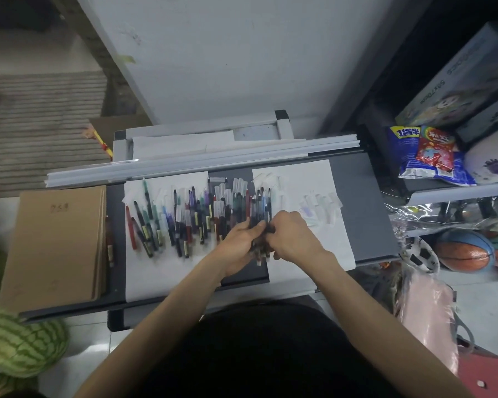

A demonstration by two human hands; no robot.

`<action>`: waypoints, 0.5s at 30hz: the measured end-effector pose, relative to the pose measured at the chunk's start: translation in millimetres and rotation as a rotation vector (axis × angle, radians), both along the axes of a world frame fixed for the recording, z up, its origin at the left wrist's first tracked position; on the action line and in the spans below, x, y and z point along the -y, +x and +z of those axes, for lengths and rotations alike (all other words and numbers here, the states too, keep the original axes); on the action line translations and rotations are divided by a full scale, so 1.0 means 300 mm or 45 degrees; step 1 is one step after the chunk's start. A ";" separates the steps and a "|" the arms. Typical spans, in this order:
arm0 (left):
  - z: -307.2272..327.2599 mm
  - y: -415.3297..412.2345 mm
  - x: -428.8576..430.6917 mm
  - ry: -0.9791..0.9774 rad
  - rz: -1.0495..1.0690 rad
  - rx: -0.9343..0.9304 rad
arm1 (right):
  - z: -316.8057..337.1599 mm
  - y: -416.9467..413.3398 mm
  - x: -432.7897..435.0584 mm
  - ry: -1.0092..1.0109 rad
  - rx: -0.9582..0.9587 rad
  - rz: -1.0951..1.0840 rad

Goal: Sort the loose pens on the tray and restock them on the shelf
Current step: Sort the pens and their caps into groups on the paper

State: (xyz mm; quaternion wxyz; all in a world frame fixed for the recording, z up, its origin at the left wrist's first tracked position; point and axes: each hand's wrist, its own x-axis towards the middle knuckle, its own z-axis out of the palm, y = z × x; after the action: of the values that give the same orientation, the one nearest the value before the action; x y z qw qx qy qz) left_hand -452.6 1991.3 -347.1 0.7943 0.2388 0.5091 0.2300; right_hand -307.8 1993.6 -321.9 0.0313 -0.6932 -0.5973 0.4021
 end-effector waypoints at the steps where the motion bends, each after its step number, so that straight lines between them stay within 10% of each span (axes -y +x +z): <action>1: 0.001 -0.009 0.005 0.010 0.001 0.000 | 0.001 -0.007 -0.003 0.004 0.024 0.009; 11: -0.013 -0.076 0.018 -0.031 0.207 -0.036 | 0.037 -0.037 -0.035 -0.108 -0.111 0.153; 15: -0.025 -0.080 0.016 -0.110 0.401 -0.048 | -0.011 0.008 -0.086 0.021 0.017 -0.183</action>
State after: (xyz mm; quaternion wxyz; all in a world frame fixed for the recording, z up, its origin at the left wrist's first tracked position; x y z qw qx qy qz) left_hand -476.7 1986.5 -354.7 0.7483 0.1260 0.5644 0.3251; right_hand -305.5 2019.3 -325.2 0.0619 -0.7367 -0.5496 0.3891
